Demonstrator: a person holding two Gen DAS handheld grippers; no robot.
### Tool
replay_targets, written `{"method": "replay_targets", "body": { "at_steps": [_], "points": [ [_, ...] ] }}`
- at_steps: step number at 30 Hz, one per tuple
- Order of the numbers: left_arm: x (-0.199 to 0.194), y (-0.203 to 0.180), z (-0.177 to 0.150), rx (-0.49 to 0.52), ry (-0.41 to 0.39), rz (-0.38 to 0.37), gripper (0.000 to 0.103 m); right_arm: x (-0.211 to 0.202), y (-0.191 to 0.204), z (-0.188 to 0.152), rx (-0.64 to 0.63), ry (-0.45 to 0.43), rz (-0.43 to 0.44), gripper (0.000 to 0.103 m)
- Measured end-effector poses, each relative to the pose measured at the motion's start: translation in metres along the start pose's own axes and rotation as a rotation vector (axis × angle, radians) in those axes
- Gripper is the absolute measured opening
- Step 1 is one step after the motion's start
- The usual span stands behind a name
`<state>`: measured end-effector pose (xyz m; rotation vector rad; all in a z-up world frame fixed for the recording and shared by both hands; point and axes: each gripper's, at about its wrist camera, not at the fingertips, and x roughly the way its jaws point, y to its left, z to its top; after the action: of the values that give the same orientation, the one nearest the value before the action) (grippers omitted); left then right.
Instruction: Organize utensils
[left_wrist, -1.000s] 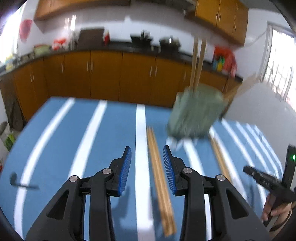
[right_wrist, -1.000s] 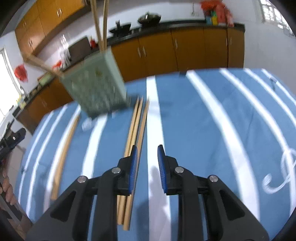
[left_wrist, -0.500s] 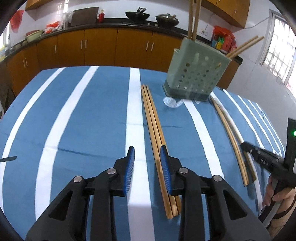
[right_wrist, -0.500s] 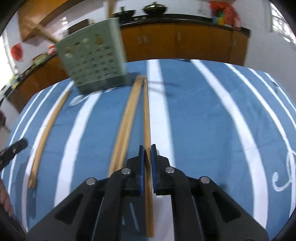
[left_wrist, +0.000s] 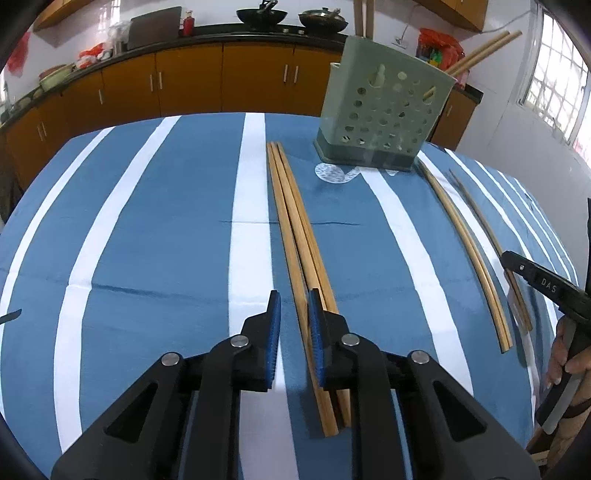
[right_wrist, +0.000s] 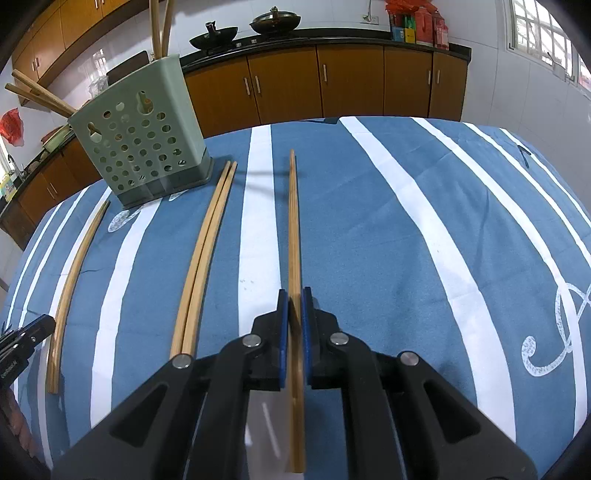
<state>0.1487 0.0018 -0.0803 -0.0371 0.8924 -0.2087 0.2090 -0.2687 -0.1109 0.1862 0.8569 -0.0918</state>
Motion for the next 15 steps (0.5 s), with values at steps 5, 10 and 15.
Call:
{"method": "replay_targets", "body": {
  "at_steps": [5, 10, 15],
  "points": [
    [0.004, -0.002, 0.004, 0.001, 0.004, 0.031, 0.015, -0.002, 0.003, -0.001, -0.024, 0.001, -0.003, 0.012],
    [0.009, -0.004, 0.009, -0.004, -0.005, 0.060, 0.015, -0.002, 0.011, -0.004, -0.043, 0.004, 0.023, 0.013],
    [0.011, 0.007, 0.012, -0.018, -0.004, 0.089, 0.007, 0.000, 0.011, -0.002, -0.047, 0.005, 0.024, 0.010]
  ]
}}
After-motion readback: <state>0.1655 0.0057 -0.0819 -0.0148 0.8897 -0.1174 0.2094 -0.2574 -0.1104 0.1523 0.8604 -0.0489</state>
